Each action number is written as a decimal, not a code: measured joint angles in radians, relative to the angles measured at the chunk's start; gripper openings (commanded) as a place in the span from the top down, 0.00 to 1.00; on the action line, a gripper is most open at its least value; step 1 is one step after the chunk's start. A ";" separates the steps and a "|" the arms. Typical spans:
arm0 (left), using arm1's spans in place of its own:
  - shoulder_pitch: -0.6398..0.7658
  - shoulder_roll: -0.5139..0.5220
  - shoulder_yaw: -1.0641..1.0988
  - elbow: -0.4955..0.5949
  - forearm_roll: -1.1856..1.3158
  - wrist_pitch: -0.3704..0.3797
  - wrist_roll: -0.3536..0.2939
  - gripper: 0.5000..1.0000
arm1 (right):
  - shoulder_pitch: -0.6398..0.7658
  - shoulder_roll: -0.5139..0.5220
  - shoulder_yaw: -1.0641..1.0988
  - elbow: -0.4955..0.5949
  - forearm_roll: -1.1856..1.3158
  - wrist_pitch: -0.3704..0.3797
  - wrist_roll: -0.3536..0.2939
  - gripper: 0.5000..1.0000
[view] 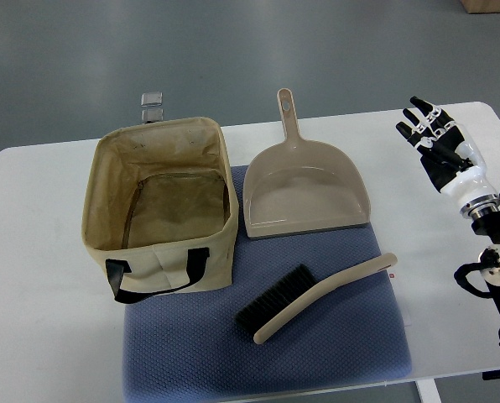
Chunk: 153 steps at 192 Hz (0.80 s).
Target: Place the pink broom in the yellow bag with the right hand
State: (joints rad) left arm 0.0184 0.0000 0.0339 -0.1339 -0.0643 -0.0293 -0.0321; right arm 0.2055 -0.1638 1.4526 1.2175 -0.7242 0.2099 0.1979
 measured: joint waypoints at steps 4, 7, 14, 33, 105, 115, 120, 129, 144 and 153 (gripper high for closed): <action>0.000 0.000 0.000 0.000 0.000 0.000 0.000 0.00 | 0.000 0.000 0.000 0.001 0.000 0.001 0.000 0.15; 0.000 0.000 0.000 0.000 0.000 0.000 0.000 0.00 | 0.000 0.000 0.000 0.001 0.000 0.001 0.000 0.15; 0.000 0.000 0.000 0.000 0.000 0.000 0.000 0.00 | 0.000 0.000 0.000 0.001 0.000 0.003 0.000 0.15; 0.000 0.000 0.001 0.002 0.000 0.000 0.000 0.00 | 0.000 0.000 0.000 0.002 0.000 0.006 0.000 0.15; 0.000 0.000 0.000 0.010 0.000 0.000 0.000 0.00 | -0.001 -0.001 0.000 0.006 0.000 0.008 0.000 0.15; 0.000 0.000 0.000 0.010 0.000 0.000 0.000 0.00 | -0.001 -0.002 0.000 0.007 0.000 0.008 0.000 0.15; 0.000 0.000 0.000 0.010 0.000 0.000 0.000 0.00 | -0.001 -0.002 0.000 0.007 0.000 0.008 0.000 0.15; 0.000 0.000 0.000 0.010 0.000 0.000 0.000 0.00 | -0.001 -0.002 0.000 0.008 0.000 0.008 0.000 0.15; 0.000 0.000 0.000 0.010 0.000 0.000 0.000 0.00 | -0.001 -0.001 0.000 0.008 0.000 0.008 0.000 0.15; 0.000 0.000 0.000 0.010 0.000 0.000 0.000 0.00 | -0.001 -0.001 0.000 0.008 0.000 0.008 0.000 0.15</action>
State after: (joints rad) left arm 0.0184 0.0000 0.0337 -0.1242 -0.0643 -0.0290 -0.0325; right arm 0.2040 -0.1645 1.4527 1.2256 -0.7240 0.2177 0.1982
